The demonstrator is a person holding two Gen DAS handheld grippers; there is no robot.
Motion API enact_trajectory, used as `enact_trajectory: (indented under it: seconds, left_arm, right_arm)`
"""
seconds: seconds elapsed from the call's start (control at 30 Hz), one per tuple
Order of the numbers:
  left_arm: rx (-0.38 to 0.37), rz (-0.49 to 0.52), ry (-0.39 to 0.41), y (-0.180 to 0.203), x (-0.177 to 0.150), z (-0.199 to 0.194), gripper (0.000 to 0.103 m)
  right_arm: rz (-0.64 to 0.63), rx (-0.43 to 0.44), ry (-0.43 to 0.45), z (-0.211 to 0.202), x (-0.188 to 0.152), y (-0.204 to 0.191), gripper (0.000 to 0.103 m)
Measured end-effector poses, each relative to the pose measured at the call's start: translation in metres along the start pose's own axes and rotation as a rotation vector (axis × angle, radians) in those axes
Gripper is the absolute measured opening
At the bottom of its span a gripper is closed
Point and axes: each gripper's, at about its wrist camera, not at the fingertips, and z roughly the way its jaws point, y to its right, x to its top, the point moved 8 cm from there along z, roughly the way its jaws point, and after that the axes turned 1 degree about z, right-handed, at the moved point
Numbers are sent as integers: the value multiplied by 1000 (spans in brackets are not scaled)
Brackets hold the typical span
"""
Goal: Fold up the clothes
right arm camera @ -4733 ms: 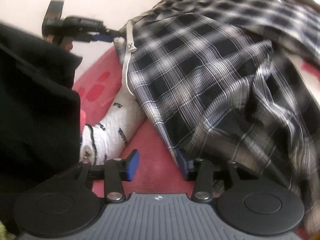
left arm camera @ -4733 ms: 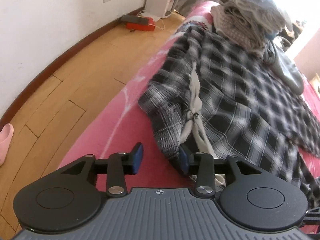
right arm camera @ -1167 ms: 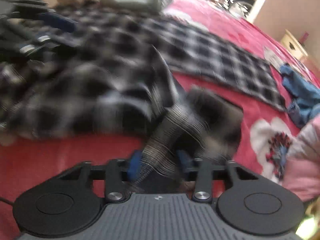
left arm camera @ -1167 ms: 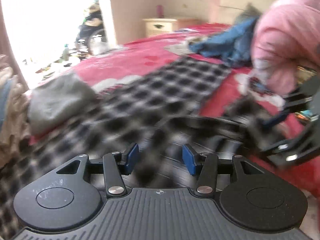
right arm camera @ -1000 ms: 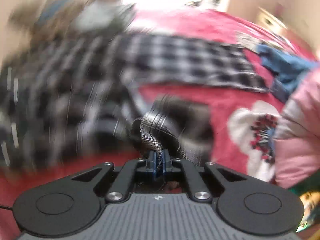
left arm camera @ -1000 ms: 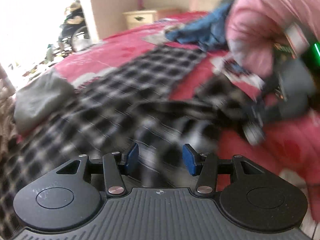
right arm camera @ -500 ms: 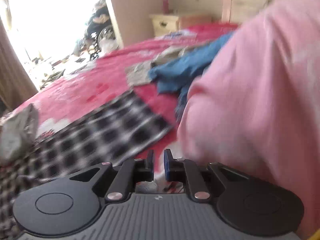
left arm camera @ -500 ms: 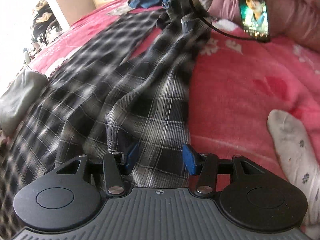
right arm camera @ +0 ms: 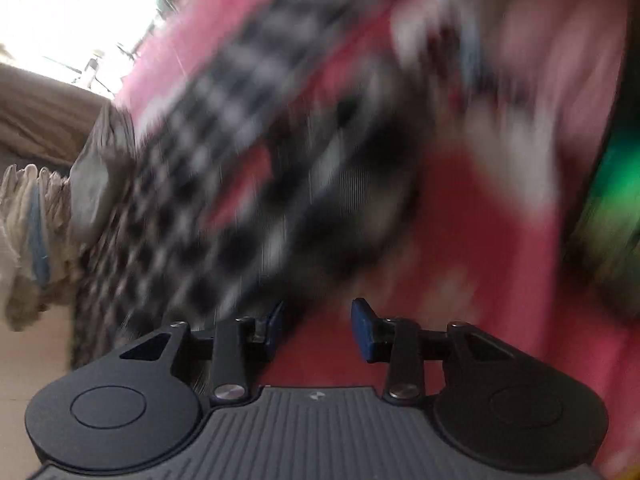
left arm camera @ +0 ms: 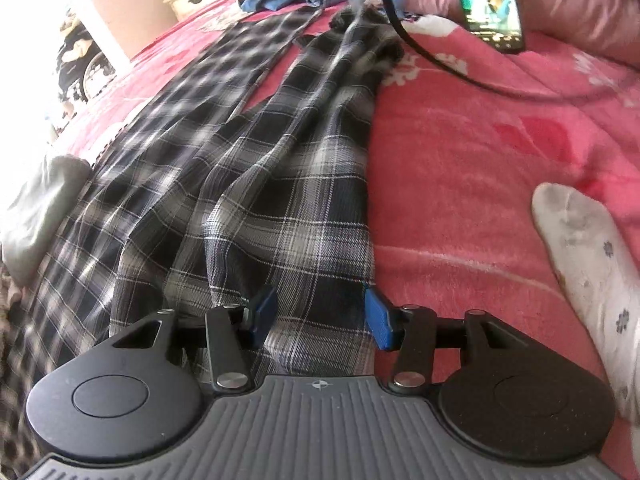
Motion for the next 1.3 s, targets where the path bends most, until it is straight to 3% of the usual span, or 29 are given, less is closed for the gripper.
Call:
enact_trajectory:
  seconds: [0.03,0.2,0.27,0.33,0.37,0.47,0.63,0.73,0.83,1.0,1.07,1.13,1.23,1.3]
  left_arm:
    - [-3,13,1,2,-1,-1,48]
    - [0,79,-11,16,-9,1,47]
    - [-11,75,3,16,-12,2,38]
    - [-27,54,22,13,-11,0,17]
    - [-35,21,35,6,-9,-3,12]
    - [-69,-199,62,-34,-3,-6,11]
    - [-120,-602,46,-112,-17,11,10]
    - [-153,-785,43,-145,-31,22,10]
    - [-167,-884,40,-162,-40,31,10]
    - [-99,-808,41,-158,-41,22,12]
    - [-92,-787,56,-159,-40,13,16]
    - [-76,-744,93,-158,-35,0,27]
    - [-78,-579,138,-141,-21,-19,39]
    - [-67,-440,131,-120,-14,-22,40]
  right_arm:
    - [30,23,-45,12,-9,2,41]
    - [16,71,-20,33,7,-30,41]
    - [14,153,2,33,25,-53,41]
    - [16,230,13,35,43,-78,42]
    - [6,251,11,36,48,-86,44]
    - [-20,280,28,40,55,-101,54]
    - [-11,294,-15,46,48,-96,54]
    - [7,366,-16,48,54,-99,56]
    - [75,500,-61,44,63,-102,68]
    - [219,508,-86,57,71,-90,70]
    - [232,507,-83,59,69,-88,70]
    - [215,500,-78,55,66,-89,70]
    - [170,442,-93,52,57,-89,70]
    - [123,390,-111,50,48,-89,70]
